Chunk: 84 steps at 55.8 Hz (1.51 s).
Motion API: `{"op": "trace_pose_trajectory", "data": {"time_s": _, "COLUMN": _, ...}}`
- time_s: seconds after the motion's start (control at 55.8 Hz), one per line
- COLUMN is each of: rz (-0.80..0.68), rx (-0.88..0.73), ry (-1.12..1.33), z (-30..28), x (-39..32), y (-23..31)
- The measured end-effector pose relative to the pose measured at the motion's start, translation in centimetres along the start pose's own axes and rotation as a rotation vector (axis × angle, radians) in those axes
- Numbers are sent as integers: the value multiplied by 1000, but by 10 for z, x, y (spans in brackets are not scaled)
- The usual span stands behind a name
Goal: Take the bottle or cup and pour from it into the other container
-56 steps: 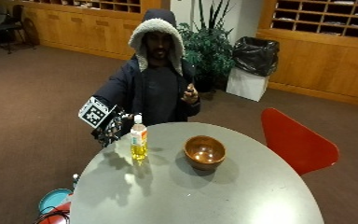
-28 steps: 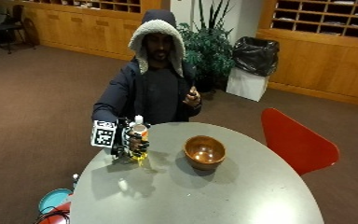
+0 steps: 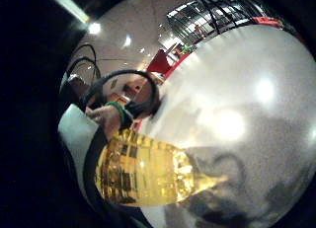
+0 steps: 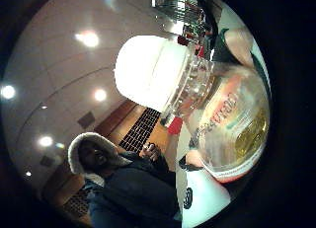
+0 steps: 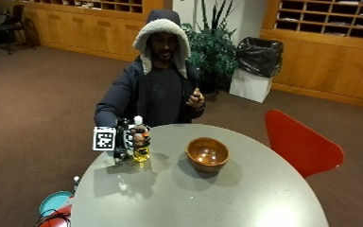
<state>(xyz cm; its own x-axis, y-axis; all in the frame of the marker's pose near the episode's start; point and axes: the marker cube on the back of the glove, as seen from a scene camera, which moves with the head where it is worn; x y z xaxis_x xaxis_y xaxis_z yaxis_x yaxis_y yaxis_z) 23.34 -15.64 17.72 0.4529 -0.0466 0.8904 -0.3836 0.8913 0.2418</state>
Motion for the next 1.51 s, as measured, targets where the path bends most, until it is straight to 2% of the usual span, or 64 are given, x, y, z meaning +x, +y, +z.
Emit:
{"op": "trace_pose_trajectory", "data": {"time_s": 0.215, "rz": -166, "rx": -6, "ry": 15, "z": 0, "x": -22, "y": 0}}
{"op": "trace_pose_trajectory", "data": {"time_s": 0.269, "rz": -142, "rx": -32, "ry": 55, "z": -2, "x": -42, "y": -7}}
{"op": "trace_pose_trajectory", "data": {"time_s": 0.358, "rz": -148, "rx": 13, "ry": 113, "z": 0, "x": -72, "y": -26}}
{"op": "trace_pose_trajectory", "data": {"time_s": 0.43, "rz": -87, "rx": -46, "ry": 171, "z": 1, "x": -93, "y": -30}}
{"op": "trace_pose_trajectory", "data": {"time_s": 0.538, "rz": -155, "rx": -7, "ry": 278, "z": 12, "x": -113, "y": -46}}
{"op": "trace_pose_trajectory", "data": {"time_s": 0.591, "rz": -173, "rx": -20, "ry": 343, "z": 19, "x": -120, "y": -50}}
{"op": "trace_pose_trajectory", "data": {"time_s": 0.681, "rz": -103, "rx": -59, "ry": 457, "z": 33, "x": -131, "y": -54}}
{"op": "trace_pose_trajectory", "data": {"time_s": 0.735, "rz": -160, "rx": -100, "ry": 511, "z": 40, "x": -132, "y": -57}}
{"op": "trace_pose_trajectory", "data": {"time_s": 0.842, "rz": -84, "rx": -26, "ry": 584, "z": 65, "x": -140, "y": -70}}
{"op": "trace_pose_trajectory", "data": {"time_s": 0.914, "rz": -145, "rx": -97, "ry": 656, "z": 80, "x": -140, "y": -66}}
{"op": "trace_pose_trajectory", "data": {"time_s": 0.968, "rz": -89, "rx": -55, "ry": 721, "z": 91, "x": -140, "y": -73}}
{"op": "trace_pose_trajectory", "data": {"time_s": 1.039, "rz": -143, "rx": -225, "ry": 822, "z": 100, "x": -138, "y": -68}}
{"op": "trace_pose_trajectory", "data": {"time_s": 1.093, "rz": -161, "rx": -290, "ry": 906, "z": 111, "x": -135, "y": -72}}
{"op": "trace_pose_trajectory", "data": {"time_s": 1.326, "rz": -109, "rx": -478, "ry": 1206, "z": 141, "x": -127, "y": -96}}
{"op": "trace_pose_trajectory", "data": {"time_s": 1.505, "rz": -97, "rx": -572, "ry": 1324, "z": 161, "x": -121, "y": -109}}
